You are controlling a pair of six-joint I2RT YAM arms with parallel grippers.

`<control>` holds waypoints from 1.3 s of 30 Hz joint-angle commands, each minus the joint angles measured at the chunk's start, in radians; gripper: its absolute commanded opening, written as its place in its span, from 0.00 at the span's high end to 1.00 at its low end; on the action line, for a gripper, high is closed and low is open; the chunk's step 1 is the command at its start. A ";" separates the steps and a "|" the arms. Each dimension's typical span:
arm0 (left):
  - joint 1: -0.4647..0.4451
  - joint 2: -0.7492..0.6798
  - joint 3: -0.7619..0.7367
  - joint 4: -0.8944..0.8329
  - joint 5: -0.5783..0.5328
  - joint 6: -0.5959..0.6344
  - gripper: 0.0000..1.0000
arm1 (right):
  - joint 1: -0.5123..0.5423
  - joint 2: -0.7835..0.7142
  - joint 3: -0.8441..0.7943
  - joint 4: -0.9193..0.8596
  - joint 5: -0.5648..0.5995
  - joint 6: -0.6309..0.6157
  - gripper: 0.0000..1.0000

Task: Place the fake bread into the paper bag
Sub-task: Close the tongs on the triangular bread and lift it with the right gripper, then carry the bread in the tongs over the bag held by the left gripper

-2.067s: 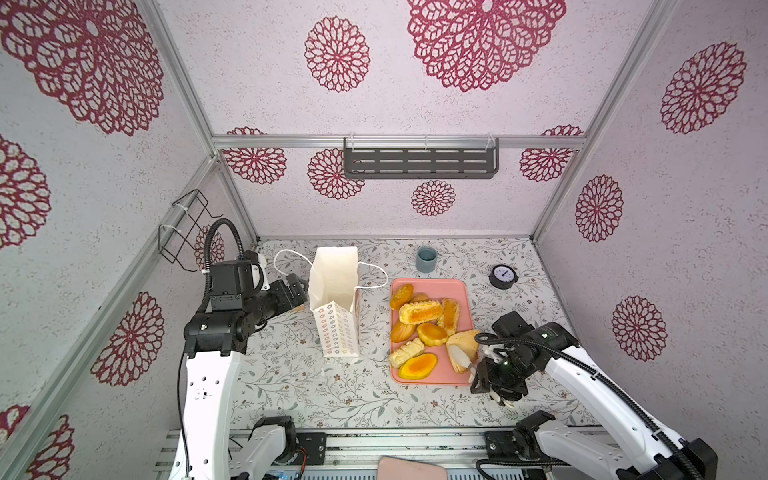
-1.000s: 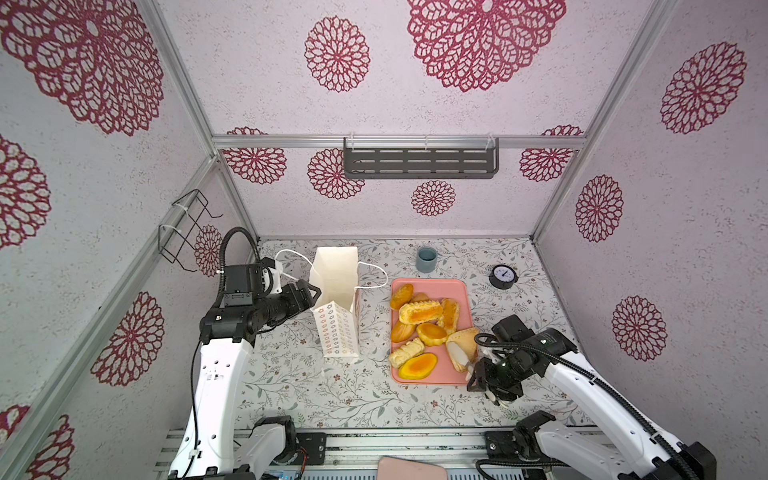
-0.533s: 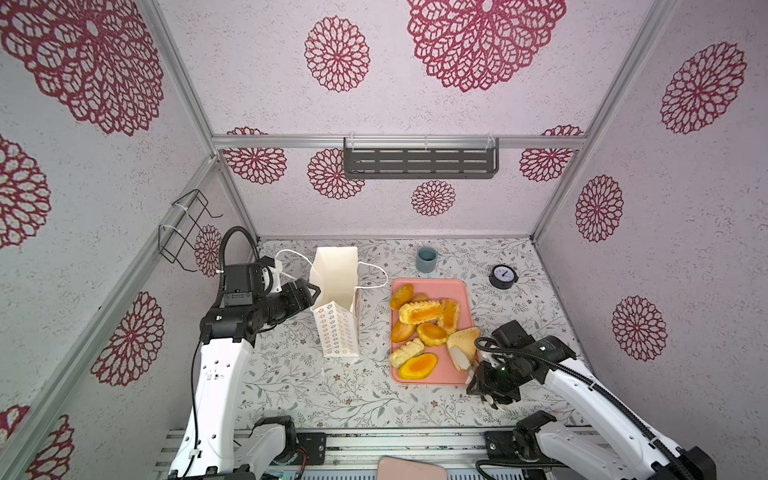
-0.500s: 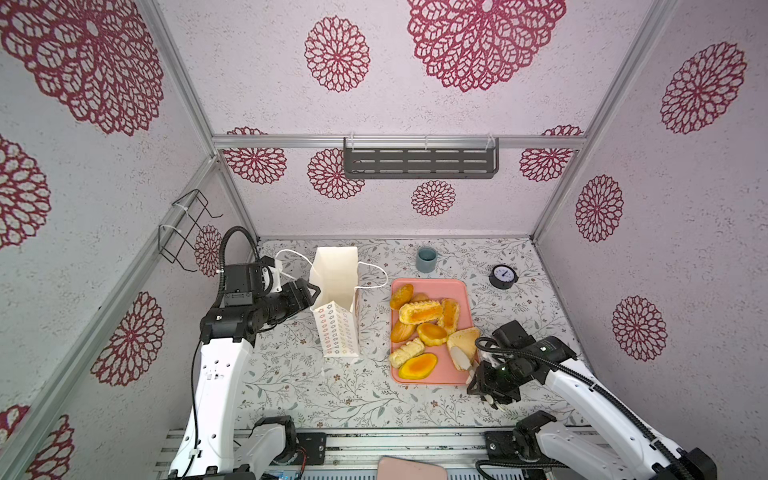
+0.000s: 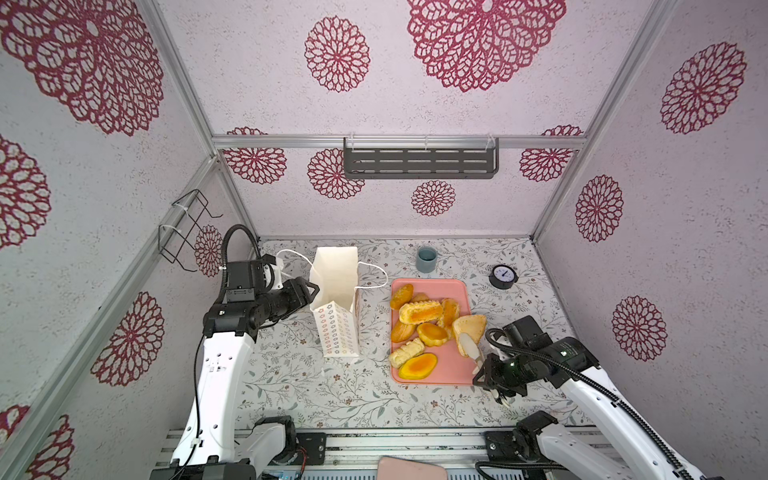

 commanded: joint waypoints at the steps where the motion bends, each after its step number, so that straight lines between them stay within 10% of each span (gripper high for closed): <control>1: -0.004 0.001 0.014 0.041 0.016 0.001 0.40 | -0.004 -0.003 0.116 0.018 0.025 0.007 0.79; 16: -0.045 0.025 0.004 0.062 -0.004 -0.017 0.63 | 0.146 0.407 0.606 0.494 0.050 -0.013 0.78; 25: -0.066 0.048 0.012 0.083 -0.021 -0.034 0.77 | 0.401 0.819 1.197 0.314 0.069 -0.139 0.78; 39: -0.072 0.028 -0.007 0.085 -0.050 -0.040 0.92 | 0.491 0.940 1.287 0.293 0.015 -0.110 0.76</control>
